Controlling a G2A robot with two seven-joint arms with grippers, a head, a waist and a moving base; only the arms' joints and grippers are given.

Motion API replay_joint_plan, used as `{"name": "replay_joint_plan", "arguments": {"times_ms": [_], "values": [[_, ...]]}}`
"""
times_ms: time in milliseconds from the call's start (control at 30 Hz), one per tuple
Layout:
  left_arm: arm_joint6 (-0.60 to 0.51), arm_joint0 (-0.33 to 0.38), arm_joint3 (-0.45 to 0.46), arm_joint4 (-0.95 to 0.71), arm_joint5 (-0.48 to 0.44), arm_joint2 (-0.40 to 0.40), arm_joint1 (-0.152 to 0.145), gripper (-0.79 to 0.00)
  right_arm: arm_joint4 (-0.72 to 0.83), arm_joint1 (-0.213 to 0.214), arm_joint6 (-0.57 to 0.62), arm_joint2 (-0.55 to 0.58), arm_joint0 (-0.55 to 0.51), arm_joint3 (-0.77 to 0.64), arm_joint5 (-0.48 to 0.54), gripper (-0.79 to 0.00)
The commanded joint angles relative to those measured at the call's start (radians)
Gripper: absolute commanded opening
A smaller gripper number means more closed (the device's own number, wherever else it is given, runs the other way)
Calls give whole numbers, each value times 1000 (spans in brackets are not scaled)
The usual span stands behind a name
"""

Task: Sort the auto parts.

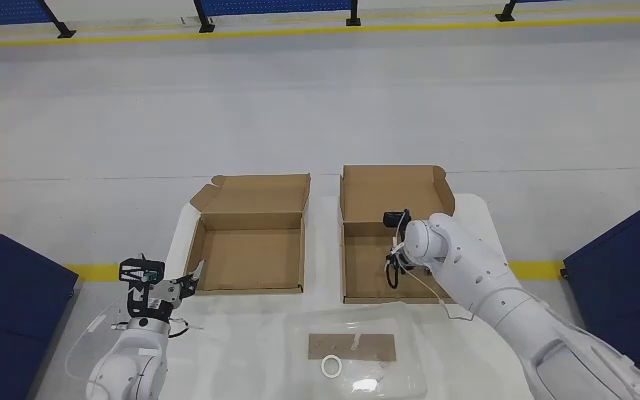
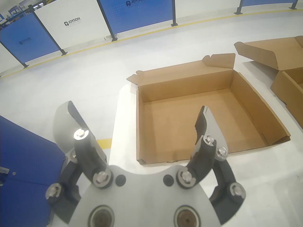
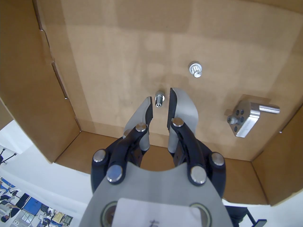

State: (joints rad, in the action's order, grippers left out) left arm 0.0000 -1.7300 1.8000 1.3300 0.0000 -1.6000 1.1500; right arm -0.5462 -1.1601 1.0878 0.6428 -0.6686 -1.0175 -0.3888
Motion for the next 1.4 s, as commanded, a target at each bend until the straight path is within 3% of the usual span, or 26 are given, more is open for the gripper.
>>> {"name": "replay_joint_plan", "arguments": {"times_ms": [0, 167, 267, 300, 333, 367, 533, 633, 900, 1133, 1367], "values": [[0, 0, 0, 0, 0, 0, 0, 0, -5, -1, 1, 4, 0, -4, 0, -579], [0, 0, 0, 0, 0, 0, 0, 0, -24, 5, 9, 23, -8, -42, -6, -536], [0, 0, 0, 0, 0, 0, 0, 0, -41, 16, 18, 49, -22, -90, -18, -431], [0, 0, 0, 0, 0, 0, 0, 0, -40, 22, 22, 63, -30, -112, -19, -345], [0, 0, 0, 0, 0, 0, 0, 0, -46, 29, 30, 78, -40, -133, -21, -86], [0, 0, 0, 0, 0, 0, 0, 0, -49, 37, 34, 95, -51, -158, -23, 0], [0, 0, 0, 0, 0, 0, 0, 0, -38, 89, 56, 229, -146, -339, -13, 0], [0, 0, 0, 0, 0, 0, 0, 0, 36, 126, 67, 364, -244, -477, 23, 0], [0, 0, 0, 0, 0, 0, 0, 0, 352, 197, 119, 746, -549, -727, 314, 0], [0, 0, 0, 0, 0, 0, 0, 0, 668, 222, 234, 961, -732, -741, 599, 0], [0, 0, 0, 0, 0, 0, 0, 0, 928, 236, 358, 1082, -855, -718, 763, 0]]}}
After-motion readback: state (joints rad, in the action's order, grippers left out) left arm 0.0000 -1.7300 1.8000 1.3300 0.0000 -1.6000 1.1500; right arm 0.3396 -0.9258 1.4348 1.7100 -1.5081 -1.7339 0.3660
